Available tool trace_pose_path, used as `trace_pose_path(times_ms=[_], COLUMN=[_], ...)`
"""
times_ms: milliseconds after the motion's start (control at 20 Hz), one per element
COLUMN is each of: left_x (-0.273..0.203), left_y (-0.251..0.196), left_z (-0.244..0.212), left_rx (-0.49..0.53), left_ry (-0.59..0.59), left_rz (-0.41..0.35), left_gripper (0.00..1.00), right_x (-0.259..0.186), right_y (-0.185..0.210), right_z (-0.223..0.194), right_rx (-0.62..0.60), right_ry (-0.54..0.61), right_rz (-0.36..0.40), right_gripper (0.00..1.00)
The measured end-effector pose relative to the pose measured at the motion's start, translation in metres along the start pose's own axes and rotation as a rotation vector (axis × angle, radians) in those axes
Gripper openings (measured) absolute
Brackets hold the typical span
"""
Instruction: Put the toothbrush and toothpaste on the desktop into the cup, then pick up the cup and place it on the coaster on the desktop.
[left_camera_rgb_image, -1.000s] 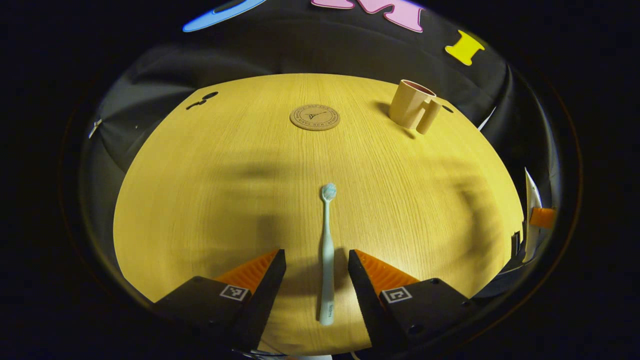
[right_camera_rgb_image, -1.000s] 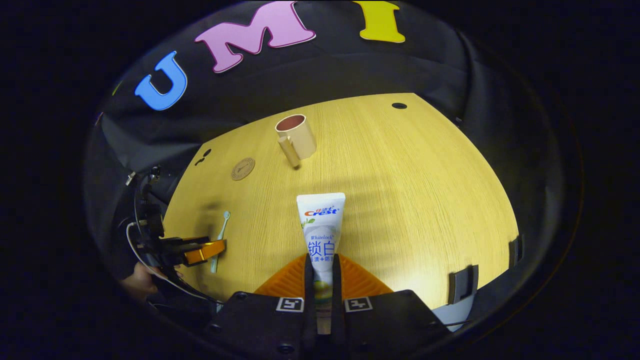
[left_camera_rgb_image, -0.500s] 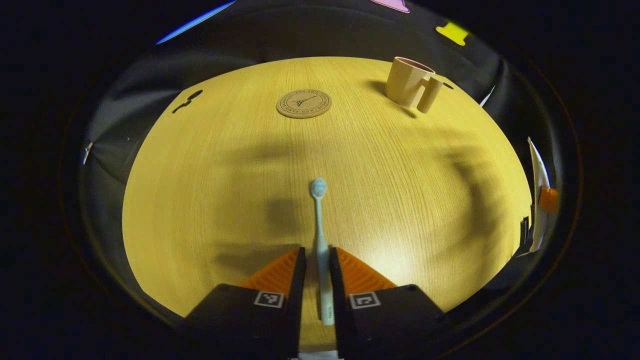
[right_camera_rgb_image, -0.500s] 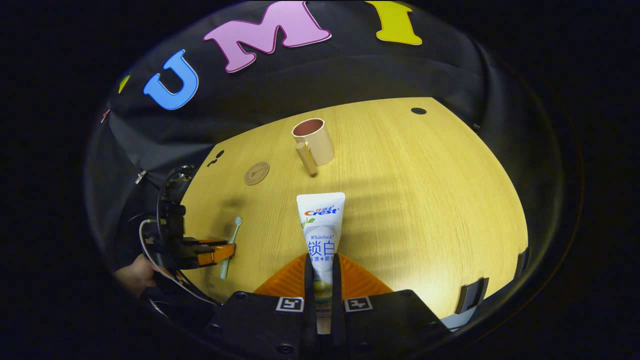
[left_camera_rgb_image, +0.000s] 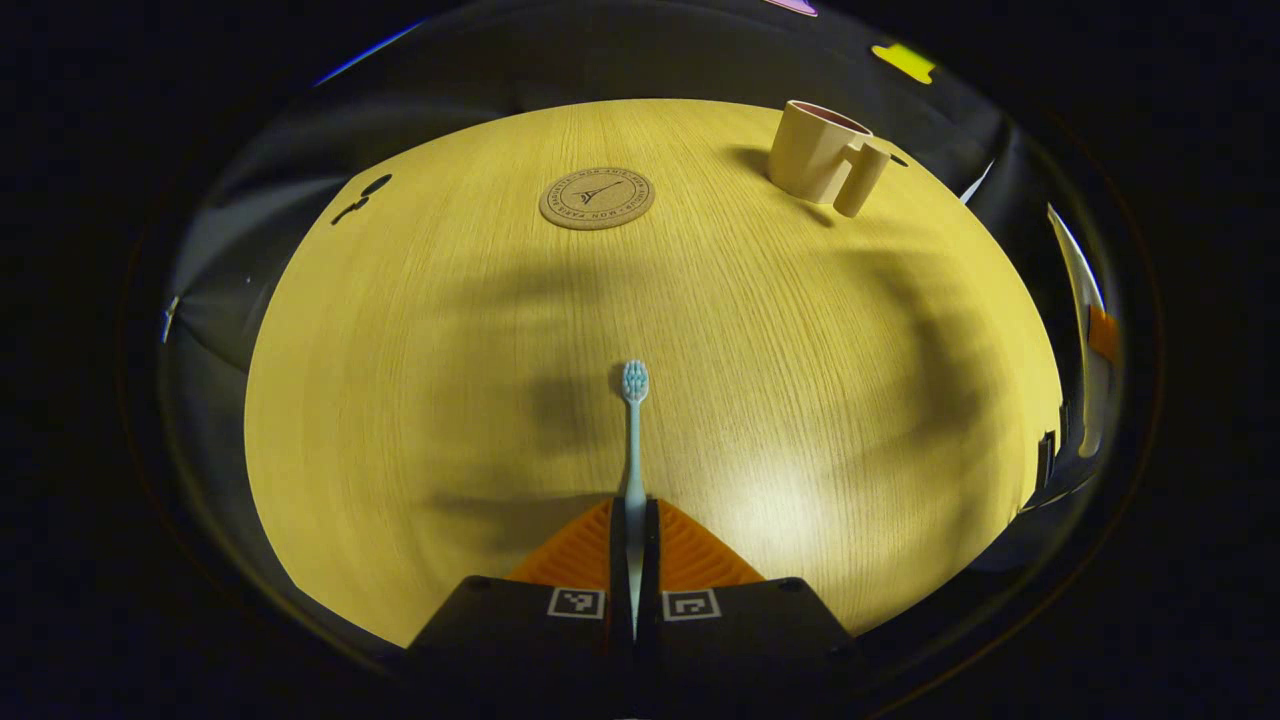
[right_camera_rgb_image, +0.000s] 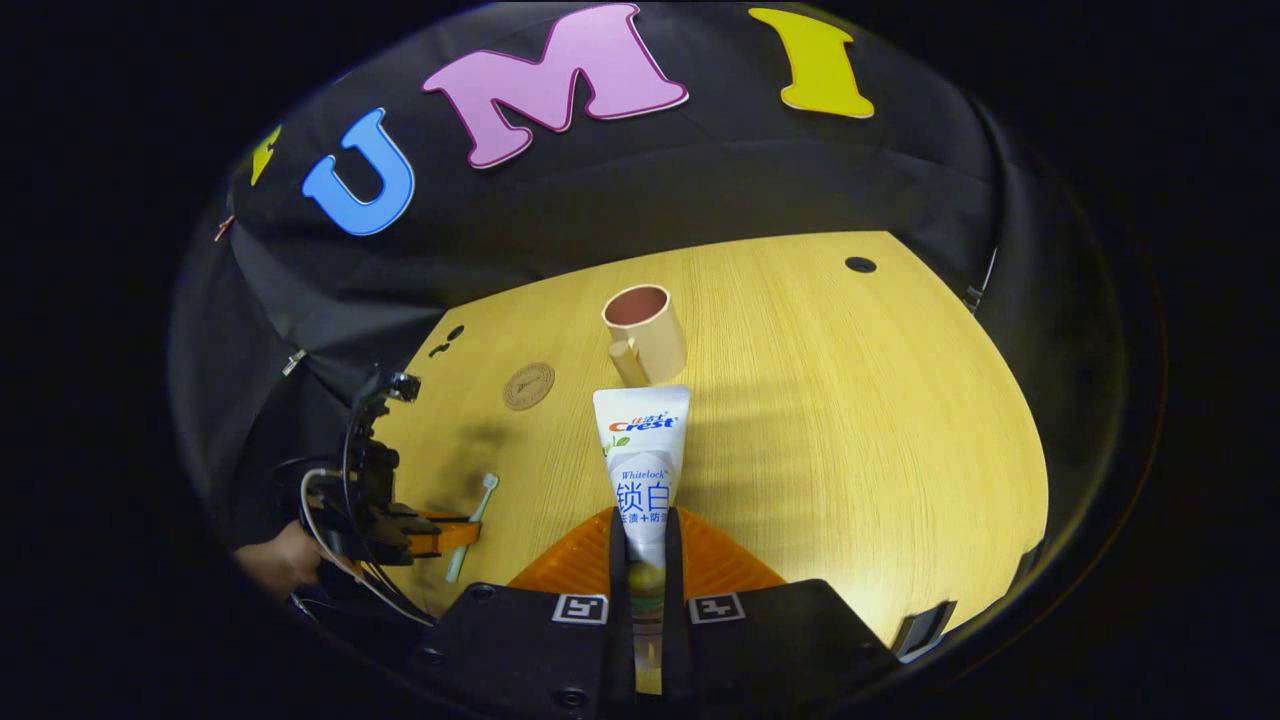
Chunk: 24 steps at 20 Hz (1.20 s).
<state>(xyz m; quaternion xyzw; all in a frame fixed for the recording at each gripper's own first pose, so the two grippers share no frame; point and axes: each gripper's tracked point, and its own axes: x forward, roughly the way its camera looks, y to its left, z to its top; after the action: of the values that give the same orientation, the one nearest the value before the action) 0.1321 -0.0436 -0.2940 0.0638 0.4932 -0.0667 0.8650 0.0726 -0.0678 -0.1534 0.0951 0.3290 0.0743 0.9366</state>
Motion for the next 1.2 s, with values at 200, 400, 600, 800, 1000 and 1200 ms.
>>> trace_pose_path(times_ms=[200,400,600,800,1000,1200], left_x=[-0.003,-0.018,-0.042,-0.074,-0.086,-0.091], left_y=[-0.005,-0.01,-0.022,-0.034,-0.042,-0.048], left_z=[0.001,0.008,0.023,0.047,0.064,0.075], left_rx=[-0.037,-0.035,-0.063,-0.074,-0.082,-0.084], left_ry=[-0.036,-0.101,-0.175,-0.26,-0.343,-0.426], left_rz=[-0.024,-0.034,-0.071,-0.103,-0.135,-0.131], left_gripper=[0.07,0.07,0.06,0.07,0.07,0.07], right_x=[0.003,0.005,0.01,0.027,0.047,0.077], right_y=[0.006,0.01,0.026,0.035,0.048,0.052], right_z=[0.035,0.075,0.113,0.152,0.193,0.219], right_rx=[-0.022,-0.07,-0.095,-0.117,-0.109,-0.112], right_ry=[-0.056,-0.125,-0.2,-0.272,-0.371,-0.454], right_rz=[0.019,0.023,0.06,0.089,0.141,0.174], right_gripper=[0.14,0.14,0.14,0.14,0.14,0.14])
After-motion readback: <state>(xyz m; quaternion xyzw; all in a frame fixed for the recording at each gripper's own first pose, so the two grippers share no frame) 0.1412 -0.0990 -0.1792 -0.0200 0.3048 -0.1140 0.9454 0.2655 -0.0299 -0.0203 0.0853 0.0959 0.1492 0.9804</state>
